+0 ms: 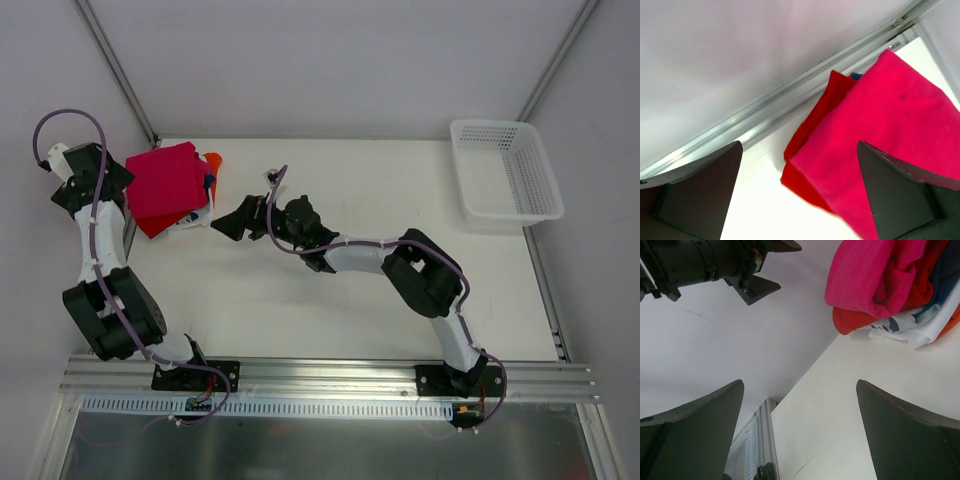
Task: Fold and stack the t-shirts
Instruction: Put the neatly folded tshirt into the corner of the board with both arms
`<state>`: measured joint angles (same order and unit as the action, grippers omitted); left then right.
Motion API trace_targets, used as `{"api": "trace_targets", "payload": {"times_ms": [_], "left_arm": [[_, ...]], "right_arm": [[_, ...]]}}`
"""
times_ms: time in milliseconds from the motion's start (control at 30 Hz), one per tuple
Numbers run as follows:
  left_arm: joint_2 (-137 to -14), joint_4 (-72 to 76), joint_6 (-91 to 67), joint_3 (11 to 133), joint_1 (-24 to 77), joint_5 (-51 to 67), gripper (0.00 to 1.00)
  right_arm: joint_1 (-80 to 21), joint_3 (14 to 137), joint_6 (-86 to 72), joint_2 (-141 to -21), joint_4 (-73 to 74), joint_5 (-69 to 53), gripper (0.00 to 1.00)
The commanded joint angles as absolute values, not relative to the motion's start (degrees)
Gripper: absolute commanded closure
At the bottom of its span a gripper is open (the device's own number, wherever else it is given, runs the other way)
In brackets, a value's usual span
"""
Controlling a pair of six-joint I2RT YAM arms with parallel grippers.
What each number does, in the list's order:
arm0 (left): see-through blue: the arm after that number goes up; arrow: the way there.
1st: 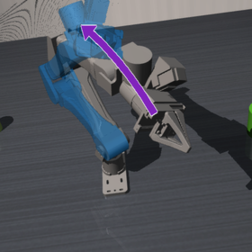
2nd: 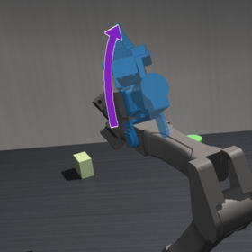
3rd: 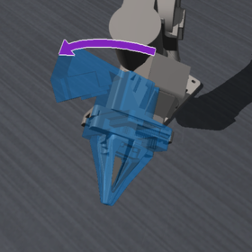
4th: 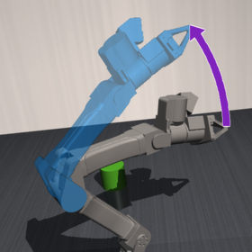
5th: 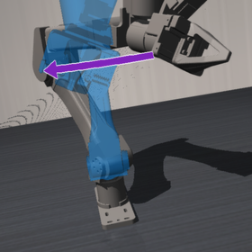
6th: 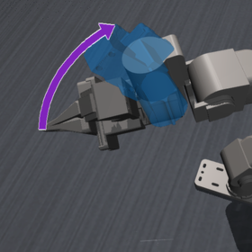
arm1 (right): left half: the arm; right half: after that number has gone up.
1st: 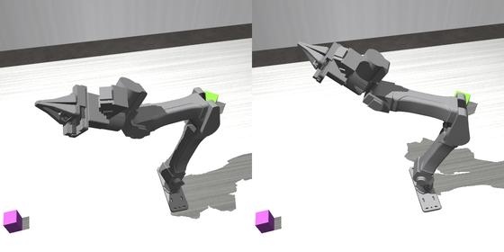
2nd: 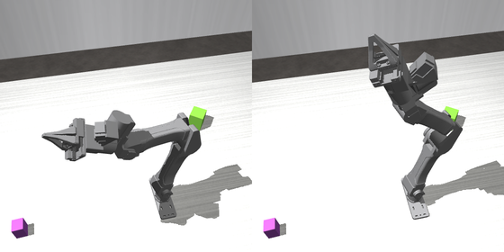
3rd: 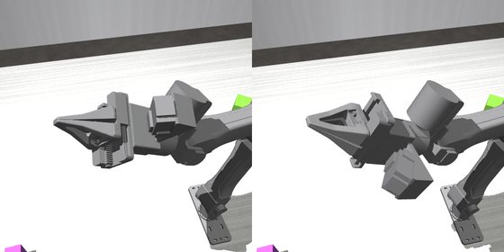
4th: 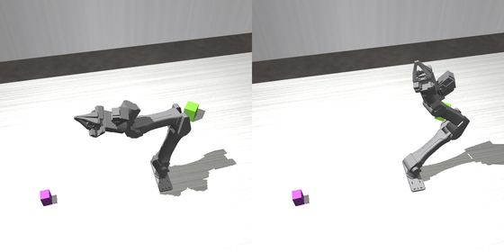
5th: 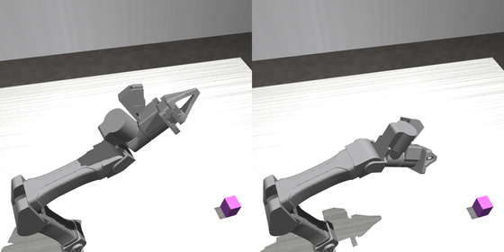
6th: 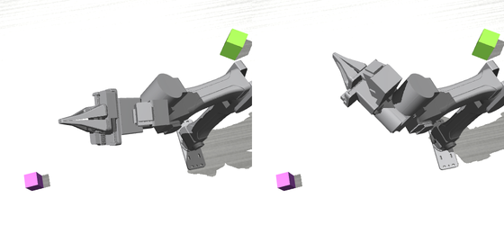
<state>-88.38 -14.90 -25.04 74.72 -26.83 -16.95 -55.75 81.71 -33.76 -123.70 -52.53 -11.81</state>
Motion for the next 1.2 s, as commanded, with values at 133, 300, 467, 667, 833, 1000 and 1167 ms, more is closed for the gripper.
{"api": "trace_targets", "payload": {"times_ms": [133,300,467,667,833,1000,1167], "left_arm": [[-68.05,-13.54,-28.47,64.0,-26.89,-6.98,0.01],[-55.93,-13.97,-26.55,57.93,-26.81,13.59,0.01],[-49.41,-19.68,-23.83,53.62,-26.63,25.04,0.01],[-41.16,-23.03,-18.73,50.11,-24.44,30.06,0.01],[-37.79,-23.11,-15.92,46.67,-17.67,22.94,0.01],[-42.8,-26.45,-13.71,50.01,-11.53,23.21,0.01],[-41.66,-26.72,-13.62,49.39,-10.63,23.29,0.01]], "right_arm": [[-57.74,76.04,-26.29,-110.33,-46.0,-11.69,0.01],[-58.7,79.0,-10.43,-101.09,-20.37,-11.53,0.01],[-62.83,100.13,7.63,-98.96,28.33,7.15,0.01],[-65.13,92.49,2.56,-89.32,43.33,34.0,0.0],[-65.39,67.62,-6.41,-68.58,36.22,36.3,0.01],[-66.18,51.02,-10.37,-51.62,33.23,37.97,0.01],[-66.27,44.39,-9.67,-36.58,35.85,40.69,0.0]]}}
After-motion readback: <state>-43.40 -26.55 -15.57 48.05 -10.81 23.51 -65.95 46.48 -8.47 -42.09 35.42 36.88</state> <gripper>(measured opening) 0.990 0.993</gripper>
